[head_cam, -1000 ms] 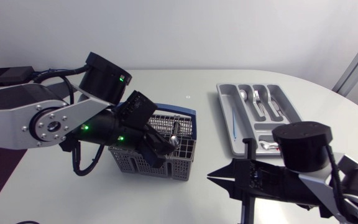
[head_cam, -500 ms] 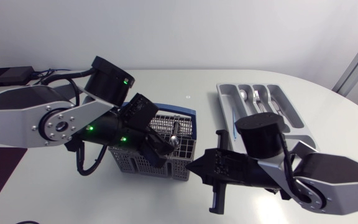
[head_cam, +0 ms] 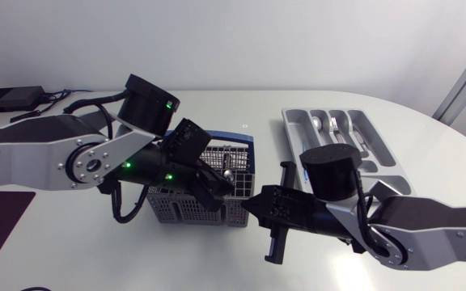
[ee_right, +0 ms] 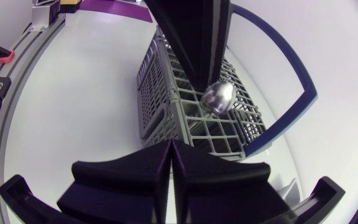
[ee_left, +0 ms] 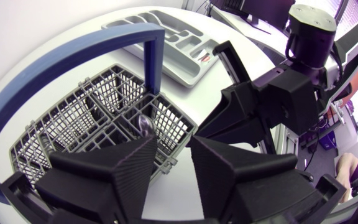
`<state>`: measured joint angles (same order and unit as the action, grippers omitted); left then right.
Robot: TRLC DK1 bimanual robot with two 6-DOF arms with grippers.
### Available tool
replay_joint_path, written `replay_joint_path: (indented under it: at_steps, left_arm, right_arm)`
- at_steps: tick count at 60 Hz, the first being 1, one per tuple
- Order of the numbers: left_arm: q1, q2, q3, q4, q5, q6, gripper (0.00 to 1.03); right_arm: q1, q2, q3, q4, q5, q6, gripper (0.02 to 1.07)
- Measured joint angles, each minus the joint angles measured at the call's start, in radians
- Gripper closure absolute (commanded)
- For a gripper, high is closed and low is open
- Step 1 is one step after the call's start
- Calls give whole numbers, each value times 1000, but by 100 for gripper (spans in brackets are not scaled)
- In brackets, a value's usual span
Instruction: Unload the cutlery basket into the drawer organizer.
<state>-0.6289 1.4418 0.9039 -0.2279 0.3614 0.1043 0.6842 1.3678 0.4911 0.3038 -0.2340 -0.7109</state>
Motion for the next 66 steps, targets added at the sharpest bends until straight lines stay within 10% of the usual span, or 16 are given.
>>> replay_joint_path:
  at_steps: [16,56,66]
  left_arm:
    - [24,18,0,20,0,-19,39]
    - [44,80,2,137,0,-69,39]
    - [30,109,6,154,0,-79,62]
  right_arm:
    - [0,-145,-34,-88,4,1,41]
    - [-72,-517,-133,-309,11,1,38]
    - [-84,-546,-150,-329,11,1,38]
